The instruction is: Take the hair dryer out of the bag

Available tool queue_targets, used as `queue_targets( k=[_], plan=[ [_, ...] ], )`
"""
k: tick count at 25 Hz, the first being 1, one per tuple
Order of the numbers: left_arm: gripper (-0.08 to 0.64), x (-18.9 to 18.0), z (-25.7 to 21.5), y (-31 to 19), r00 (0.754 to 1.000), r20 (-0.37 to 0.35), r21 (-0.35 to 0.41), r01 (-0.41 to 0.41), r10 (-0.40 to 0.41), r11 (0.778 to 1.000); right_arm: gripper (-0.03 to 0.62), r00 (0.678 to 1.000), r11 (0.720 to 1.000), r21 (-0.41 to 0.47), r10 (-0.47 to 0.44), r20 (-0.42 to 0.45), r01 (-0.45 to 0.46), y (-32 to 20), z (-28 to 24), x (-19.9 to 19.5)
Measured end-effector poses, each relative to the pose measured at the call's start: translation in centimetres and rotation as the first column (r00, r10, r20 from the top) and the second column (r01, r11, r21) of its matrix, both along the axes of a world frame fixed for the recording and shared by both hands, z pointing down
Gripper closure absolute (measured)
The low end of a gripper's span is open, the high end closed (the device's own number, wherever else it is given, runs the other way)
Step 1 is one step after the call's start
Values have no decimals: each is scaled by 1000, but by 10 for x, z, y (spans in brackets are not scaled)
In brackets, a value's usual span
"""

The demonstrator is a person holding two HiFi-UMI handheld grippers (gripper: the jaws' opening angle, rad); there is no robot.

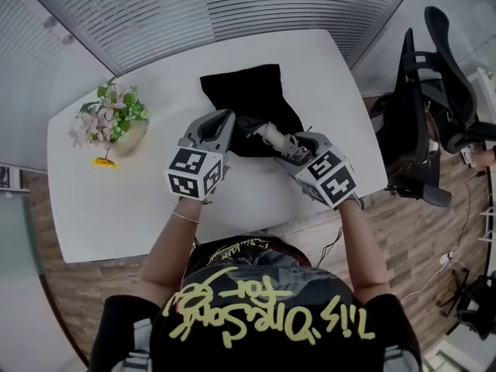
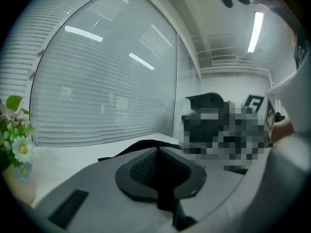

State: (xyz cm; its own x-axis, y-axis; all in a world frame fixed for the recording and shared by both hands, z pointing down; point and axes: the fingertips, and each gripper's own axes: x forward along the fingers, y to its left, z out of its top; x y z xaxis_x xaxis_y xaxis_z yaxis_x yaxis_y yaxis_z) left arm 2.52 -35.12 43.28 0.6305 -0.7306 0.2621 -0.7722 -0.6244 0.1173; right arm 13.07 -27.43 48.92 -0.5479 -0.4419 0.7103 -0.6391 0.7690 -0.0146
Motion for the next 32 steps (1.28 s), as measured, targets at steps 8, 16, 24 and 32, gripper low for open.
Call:
queue_targets(
  k=[8, 16, 24, 32],
  plan=[
    [548, -2, 8, 1, 996, 91, 23, -5, 2, 1000, 341, 999, 1000, -6, 16, 49, -16, 15, -6, 9],
    [402, 6, 23, 35, 984, 176, 81, -33, 18, 996, 341, 989, 996, -45, 82, 124, -77, 15, 0, 11],
    [184, 49, 39, 80, 981, 130, -50, -139, 144, 989, 341, 983, 993, -55, 111, 148, -104, 13, -11, 10],
    [534, 29, 39, 62, 988, 140, -46, -58, 64, 997, 341, 985, 995, -49, 94, 147, -88, 22, -18, 13]
  ],
)
